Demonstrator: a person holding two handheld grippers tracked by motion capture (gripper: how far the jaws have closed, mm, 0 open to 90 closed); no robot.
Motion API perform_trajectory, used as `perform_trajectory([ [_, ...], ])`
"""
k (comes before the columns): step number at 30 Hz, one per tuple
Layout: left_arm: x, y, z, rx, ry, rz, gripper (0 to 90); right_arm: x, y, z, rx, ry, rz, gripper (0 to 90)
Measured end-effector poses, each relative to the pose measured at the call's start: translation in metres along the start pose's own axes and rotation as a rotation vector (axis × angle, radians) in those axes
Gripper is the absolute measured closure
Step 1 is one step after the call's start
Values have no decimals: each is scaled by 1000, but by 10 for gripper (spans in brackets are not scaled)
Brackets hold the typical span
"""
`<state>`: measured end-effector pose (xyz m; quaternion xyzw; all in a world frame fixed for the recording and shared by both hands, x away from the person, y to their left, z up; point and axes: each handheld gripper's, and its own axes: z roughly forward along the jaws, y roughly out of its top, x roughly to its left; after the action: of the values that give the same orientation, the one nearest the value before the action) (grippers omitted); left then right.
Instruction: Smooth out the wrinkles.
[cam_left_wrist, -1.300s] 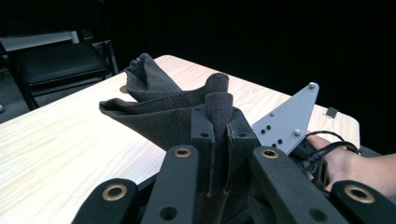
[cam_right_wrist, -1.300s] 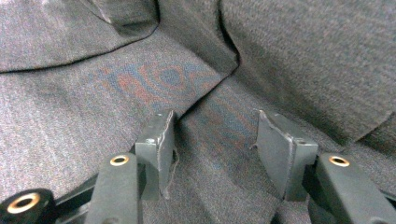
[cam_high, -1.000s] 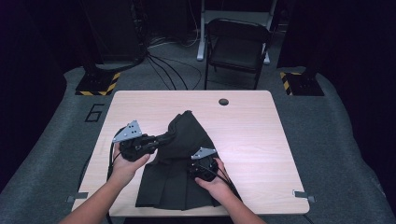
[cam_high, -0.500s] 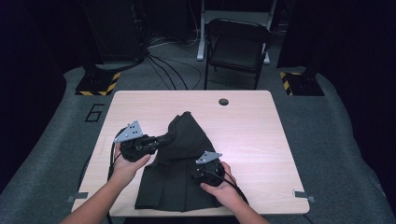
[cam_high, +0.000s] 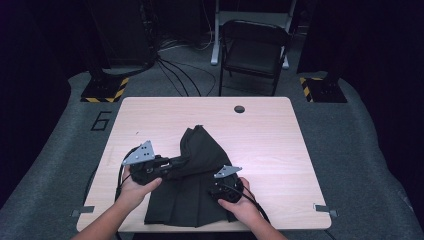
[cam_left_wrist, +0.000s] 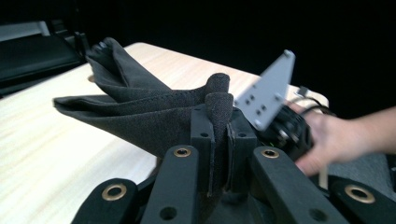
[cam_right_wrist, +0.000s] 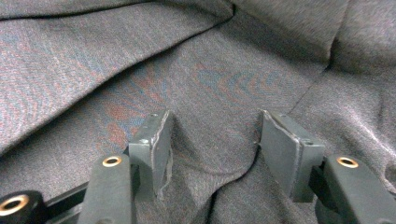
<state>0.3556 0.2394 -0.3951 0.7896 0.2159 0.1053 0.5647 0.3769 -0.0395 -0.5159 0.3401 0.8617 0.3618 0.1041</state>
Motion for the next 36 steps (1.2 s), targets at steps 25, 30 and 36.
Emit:
perform_trajectory([
  [25, -28, -84, 2, 226, -110, -87, 839, -3, 3, -1, 22, 16, 9, 425],
  [30, -25, -93, 8, 270, -117, -96, 837, -10, 3, -8, 35, 55, 11, 406],
  [36, -25, -103, 14, 310, -111, -100, 835, -23, -2, -31, 14, 90, 76, 408],
])
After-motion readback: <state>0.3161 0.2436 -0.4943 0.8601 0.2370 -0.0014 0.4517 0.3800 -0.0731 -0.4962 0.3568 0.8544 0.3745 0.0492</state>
